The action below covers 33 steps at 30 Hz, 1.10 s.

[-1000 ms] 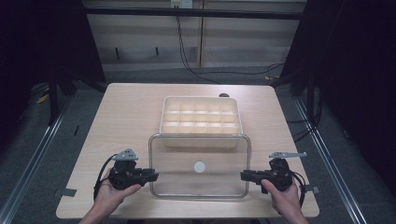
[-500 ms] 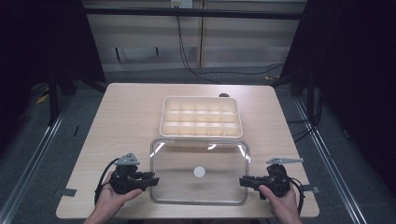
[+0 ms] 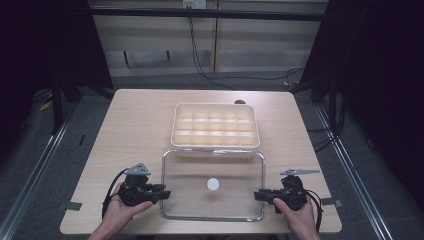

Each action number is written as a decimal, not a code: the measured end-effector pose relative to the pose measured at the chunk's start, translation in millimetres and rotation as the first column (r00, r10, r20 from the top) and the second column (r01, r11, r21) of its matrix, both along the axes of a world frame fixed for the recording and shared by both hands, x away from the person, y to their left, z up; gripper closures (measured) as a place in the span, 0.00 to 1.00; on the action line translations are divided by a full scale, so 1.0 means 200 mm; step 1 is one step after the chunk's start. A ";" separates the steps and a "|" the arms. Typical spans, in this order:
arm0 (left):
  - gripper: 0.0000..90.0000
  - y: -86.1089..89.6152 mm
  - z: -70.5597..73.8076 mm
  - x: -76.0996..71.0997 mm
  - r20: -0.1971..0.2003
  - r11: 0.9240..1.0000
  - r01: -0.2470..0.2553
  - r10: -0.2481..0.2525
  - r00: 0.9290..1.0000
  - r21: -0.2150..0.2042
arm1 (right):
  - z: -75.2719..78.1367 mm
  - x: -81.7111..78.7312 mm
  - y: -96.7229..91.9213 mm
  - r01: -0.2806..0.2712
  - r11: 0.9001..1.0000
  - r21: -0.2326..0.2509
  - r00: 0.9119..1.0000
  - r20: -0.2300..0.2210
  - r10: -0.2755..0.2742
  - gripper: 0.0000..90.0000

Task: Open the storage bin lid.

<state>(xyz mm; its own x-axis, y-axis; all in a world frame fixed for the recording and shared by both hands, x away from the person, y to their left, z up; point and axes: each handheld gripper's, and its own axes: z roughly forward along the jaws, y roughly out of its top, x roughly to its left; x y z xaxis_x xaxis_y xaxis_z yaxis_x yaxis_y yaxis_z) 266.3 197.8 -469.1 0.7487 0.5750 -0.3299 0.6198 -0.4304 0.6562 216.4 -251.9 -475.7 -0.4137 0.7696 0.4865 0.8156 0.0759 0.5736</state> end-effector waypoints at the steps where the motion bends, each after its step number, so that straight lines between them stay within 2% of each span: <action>1: 0.70 0.00 0.00 0.00 -0.007 1.000 0.000 0.000 1.000 -0.004 | 0.00 0.00 0.00 0.001 1.000 -0.007 1.000 -0.003 -0.001 0.74; 5: 0.69 0.00 -0.01 0.01 -0.021 1.000 -0.005 0.005 1.000 -0.004 | 0.00 0.03 0.01 -0.008 1.000 -0.027 1.000 -0.017 0.007 0.72; 10: 0.69 0.00 -0.03 0.02 -0.029 1.000 -0.005 0.004 1.000 -0.018 | -0.02 0.04 0.01 0.005 1.000 -0.012 1.000 -0.022 -0.005 0.71; 16: 0.68 0.00 -0.04 0.02 -0.029 1.000 -0.010 0.009 1.000 -0.013 | -0.03 0.05 0.00 0.011 1.000 -0.007 1.000 -0.018 -0.011 0.69; 25: 0.68 -0.01 -0.06 0.05 -0.037 1.000 -0.015 0.016 0.999 0.004 | -0.06 0.06 0.00 0.008 1.000 -0.015 1.000 -0.027 -0.008 0.65; 33: 0.68 -0.01 -0.07 0.08 -0.046 1.000 -0.012 0.012 0.999 -0.007 | -0.08 0.07 0.01 0.021 0.999 -0.031 0.999 -0.031 -0.022 0.62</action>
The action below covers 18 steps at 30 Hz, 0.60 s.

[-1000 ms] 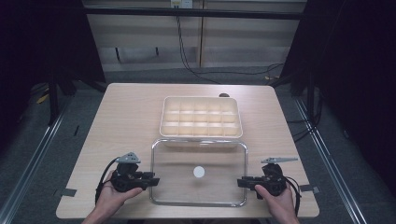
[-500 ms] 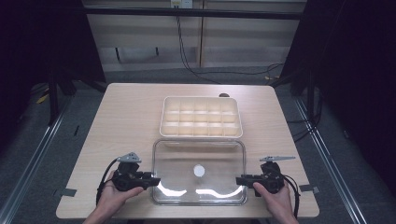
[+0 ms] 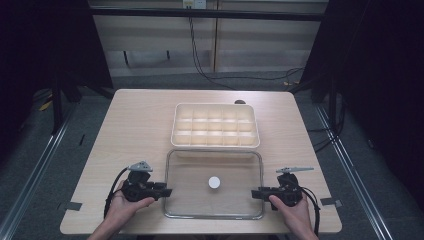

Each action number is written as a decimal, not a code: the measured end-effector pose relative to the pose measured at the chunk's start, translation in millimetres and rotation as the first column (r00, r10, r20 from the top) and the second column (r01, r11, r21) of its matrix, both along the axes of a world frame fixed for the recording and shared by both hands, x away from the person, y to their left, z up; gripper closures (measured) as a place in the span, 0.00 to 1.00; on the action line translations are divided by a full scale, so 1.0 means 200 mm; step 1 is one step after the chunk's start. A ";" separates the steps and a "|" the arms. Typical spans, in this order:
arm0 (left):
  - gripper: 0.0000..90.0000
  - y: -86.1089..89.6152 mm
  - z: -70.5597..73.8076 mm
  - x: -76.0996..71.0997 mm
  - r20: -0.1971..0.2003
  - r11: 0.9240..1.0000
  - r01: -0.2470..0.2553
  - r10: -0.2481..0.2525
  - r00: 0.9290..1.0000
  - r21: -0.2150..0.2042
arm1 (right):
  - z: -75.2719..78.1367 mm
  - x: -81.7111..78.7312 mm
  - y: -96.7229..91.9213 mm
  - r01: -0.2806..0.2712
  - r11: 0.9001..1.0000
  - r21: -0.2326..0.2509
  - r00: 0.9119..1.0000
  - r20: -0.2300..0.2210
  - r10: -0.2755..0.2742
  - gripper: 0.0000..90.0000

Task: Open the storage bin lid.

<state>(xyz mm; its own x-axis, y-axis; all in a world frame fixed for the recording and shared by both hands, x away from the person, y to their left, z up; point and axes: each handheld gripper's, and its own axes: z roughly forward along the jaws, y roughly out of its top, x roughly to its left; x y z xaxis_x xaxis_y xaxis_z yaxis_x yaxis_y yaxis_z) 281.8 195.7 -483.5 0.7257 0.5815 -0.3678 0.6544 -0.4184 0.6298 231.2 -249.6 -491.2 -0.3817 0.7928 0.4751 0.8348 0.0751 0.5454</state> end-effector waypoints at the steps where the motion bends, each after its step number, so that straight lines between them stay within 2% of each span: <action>1: 0.68 0.00 0.00 0.00 0.001 1.000 -0.001 0.001 1.000 0.005 | 0.00 0.00 0.00 0.000 1.000 -0.003 1.000 -0.001 0.000 0.61; 8: 0.67 0.00 -0.01 0.01 -0.005 1.000 0.007 -0.007 1.000 0.013 | 0.00 0.00 0.00 -0.001 1.000 -0.013 1.000 -0.003 0.001 0.60; 18: 0.67 -0.01 -0.01 0.00 0.001 0.999 -0.006 0.006 1.000 0.032 | -0.02 0.01 0.01 0.003 1.000 -0.016 1.000 -0.008 -0.004 0.58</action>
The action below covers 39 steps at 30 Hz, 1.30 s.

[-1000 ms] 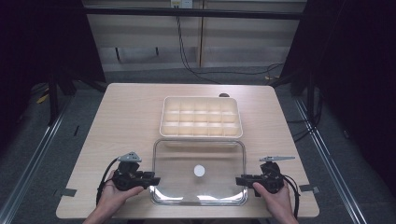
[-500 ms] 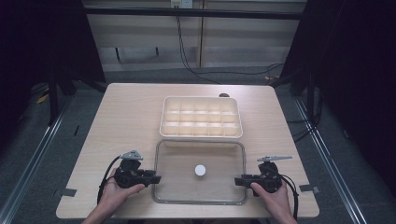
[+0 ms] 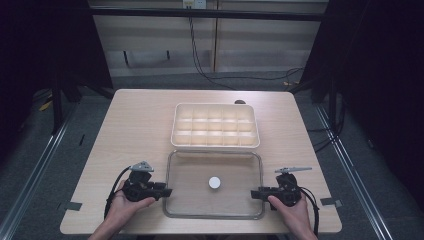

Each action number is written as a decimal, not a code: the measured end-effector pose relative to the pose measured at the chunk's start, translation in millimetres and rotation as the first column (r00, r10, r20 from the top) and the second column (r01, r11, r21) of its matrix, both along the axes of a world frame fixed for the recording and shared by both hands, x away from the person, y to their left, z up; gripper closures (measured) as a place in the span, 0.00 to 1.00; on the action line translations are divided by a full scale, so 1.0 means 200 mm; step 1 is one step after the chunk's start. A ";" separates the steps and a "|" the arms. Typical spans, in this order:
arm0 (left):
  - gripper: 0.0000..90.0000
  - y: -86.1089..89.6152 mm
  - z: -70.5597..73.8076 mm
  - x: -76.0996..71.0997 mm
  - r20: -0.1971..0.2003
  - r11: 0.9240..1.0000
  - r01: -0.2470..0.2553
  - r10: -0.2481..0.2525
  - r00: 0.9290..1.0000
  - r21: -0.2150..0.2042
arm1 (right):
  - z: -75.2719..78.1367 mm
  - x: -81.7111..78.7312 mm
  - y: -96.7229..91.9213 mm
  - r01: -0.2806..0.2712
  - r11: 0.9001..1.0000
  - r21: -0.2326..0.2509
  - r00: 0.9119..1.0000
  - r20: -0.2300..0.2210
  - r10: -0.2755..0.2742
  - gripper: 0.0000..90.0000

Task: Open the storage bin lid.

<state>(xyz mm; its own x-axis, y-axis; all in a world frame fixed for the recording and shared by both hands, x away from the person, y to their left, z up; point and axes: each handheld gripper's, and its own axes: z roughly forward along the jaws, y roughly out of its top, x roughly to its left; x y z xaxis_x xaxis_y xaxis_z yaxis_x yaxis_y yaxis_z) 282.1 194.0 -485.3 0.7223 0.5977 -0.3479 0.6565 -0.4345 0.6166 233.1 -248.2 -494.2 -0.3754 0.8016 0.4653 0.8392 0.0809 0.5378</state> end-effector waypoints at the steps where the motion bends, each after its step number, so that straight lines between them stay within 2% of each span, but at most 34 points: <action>1: 0.67 0.00 0.00 0.00 0.005 1.000 -0.001 0.001 1.000 0.004 | 0.00 0.00 0.00 0.001 1.000 -0.002 1.000 0.004 -0.001 0.58; 5: 0.67 0.00 0.00 -0.01 0.021 1.000 -0.013 0.013 1.000 0.012 | 0.00 0.00 0.01 -0.001 1.000 -0.023 1.000 0.023 0.002 0.57; 9: 0.65 0.00 0.00 -0.01 0.018 1.000 -0.014 0.014 1.000 0.017 | 0.00 0.00 0.01 0.002 0.999 -0.036 0.999 0.038 -0.001 0.57; 10: 0.65 -0.01 0.01 -0.01 0.034 0.999 -0.021 0.020 0.999 0.039 | 0.00 0.00 0.01 0.002 0.999 -0.036 0.999 0.038 -0.001 0.57; 11: 0.64 -0.01 0.01 -0.02 0.067 0.998 -0.025 0.021 0.997 0.063 | 0.00 0.00 0.01 0.003 0.999 -0.034 0.999 0.039 -0.002 0.56; 12: 0.69 -0.01 0.01 -0.03 0.065 0.998 -0.012 0.008 0.998 0.055 | 0.00 0.00 0.01 0.005 0.999 -0.033 0.999 0.039 -0.003 0.53; 14: 0.67 -0.02 0.02 -0.03 0.064 1.000 -0.006 0.004 0.998 0.029 | 0.00 0.00 0.00 0.013 0.999 -0.040 0.999 0.046 -0.011 0.55; 15: 0.66 -0.02 0.02 -0.03 0.060 1.000 -0.001 -0.001 0.998 0.025 | 0.01 -0.01 0.00 0.000 0.999 -0.053 0.997 0.076 0.004 0.55; 17: 0.65 -0.02 0.02 -0.03 0.060 1.000 0.000 -0.001 0.998 0.025 | 0.02 -0.01 0.01 0.002 0.998 -0.068 0.997 0.082 0.004 0.54; 20: 0.64 -0.02 0.02 -0.03 0.064 1.000 -0.002 0.000 0.998 0.022 | 0.02 -0.02 0.01 -0.009 0.998 -0.065 0.996 0.091 0.015 0.52; 23: 0.60 0.00 0.04 -0.03 0.075 1.000 -0.010 0.011 0.997 -0.016 | 0.03 -0.02 0.00 -0.006 0.999 -0.046 0.994 0.110 0.011 0.47; 26: 0.54 0.03 0.06 -0.04 0.103 0.999 -0.031 0.033 0.994 -0.030 | 0.05 -0.03 -0.03 -0.009 1.000 -0.011 0.990 0.143 0.010 0.44; 31: 0.41 0.09 0.11 -0.05 0.161 0.997 -0.056 0.063 0.985 -0.049 | 0.11 -0.07 -0.08 0.000 1.000 0.017 0.974 0.227 -0.004 0.39; 34: 0.35 0.13 0.15 -0.08 0.232 0.998 -0.047 0.057 0.971 -0.049 | 0.14 -0.11 -0.13 0.024 0.999 0.024 0.961 0.274 -0.030 0.36; 35: 0.34 0.14 0.15 -0.09 0.247 0.997 -0.052 0.064 0.967 -0.053 | 0.16 -0.13 -0.16 0.048 0.999 0.009 0.952 0.303 -0.048 0.35; 36: 0.34 0.15 0.15 -0.10 0.253 0.997 -0.057 0.069 0.965 -0.053 | 0.16 -0.13 -0.16 0.048 0.999 0.009 0.952 0.303 -0.048 0.35; 39: 0.34 0.19 0.14 -0.10 0.257 0.996 -0.080 0.089 0.962 -0.048 | 0.17 -0.15 -0.22 0.090 0.996 0.020 0.937 0.336 -0.092 0.32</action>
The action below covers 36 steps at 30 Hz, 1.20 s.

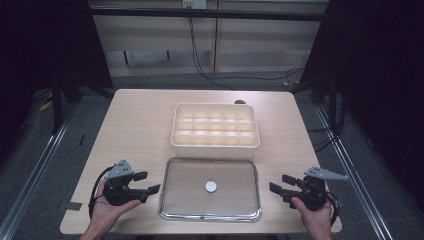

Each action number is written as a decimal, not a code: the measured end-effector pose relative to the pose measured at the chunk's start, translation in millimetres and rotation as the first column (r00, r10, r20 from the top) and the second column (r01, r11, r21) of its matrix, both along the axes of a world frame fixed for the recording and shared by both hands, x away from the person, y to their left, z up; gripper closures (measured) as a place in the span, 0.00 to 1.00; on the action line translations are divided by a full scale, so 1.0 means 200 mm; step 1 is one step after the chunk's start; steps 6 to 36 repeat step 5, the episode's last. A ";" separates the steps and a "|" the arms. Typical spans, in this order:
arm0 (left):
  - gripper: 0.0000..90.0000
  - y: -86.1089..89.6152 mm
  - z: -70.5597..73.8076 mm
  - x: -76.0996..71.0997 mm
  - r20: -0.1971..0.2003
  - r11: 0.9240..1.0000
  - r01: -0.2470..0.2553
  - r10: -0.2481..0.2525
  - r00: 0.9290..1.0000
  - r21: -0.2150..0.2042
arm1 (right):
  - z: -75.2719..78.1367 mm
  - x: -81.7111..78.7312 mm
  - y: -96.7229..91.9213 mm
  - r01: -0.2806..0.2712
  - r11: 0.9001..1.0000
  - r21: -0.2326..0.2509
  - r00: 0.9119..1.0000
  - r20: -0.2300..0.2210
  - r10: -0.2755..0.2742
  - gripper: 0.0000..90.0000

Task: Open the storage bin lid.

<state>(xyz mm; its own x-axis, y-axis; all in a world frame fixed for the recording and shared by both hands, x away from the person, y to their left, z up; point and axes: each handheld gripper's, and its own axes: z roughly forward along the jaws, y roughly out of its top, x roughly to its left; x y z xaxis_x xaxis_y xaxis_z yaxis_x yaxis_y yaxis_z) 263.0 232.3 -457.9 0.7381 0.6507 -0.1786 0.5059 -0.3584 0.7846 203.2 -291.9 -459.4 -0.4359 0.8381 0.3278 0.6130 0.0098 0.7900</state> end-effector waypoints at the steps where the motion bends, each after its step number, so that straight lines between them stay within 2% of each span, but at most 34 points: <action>1: 0.34 0.02 0.00 0.00 -0.002 1.000 -0.019 0.019 1.000 -0.013 | 0.00 0.00 -0.02 0.018 1.000 0.008 1.000 0.010 -0.018 0.32; 3: 0.33 0.05 -0.01 0.01 -0.001 0.998 -0.058 0.058 0.998 -0.016 | 0.01 -0.01 -0.05 0.027 0.999 0.026 1.000 0.010 -0.027 0.32; 5: 0.33 0.07 -0.02 0.03 -0.027 0.996 -0.074 0.073 0.997 -0.046 | 0.00 -0.01 -0.07 0.046 0.999 0.024 0.999 0.018 -0.047 0.31; 36: 0.33 0.07 -0.02 0.03 -0.027 0.996 -0.074 0.073 0.997 -0.046 | 0.00 -0.01 -0.07 0.046 0.999 0.024 0.999 0.018 -0.047 0.31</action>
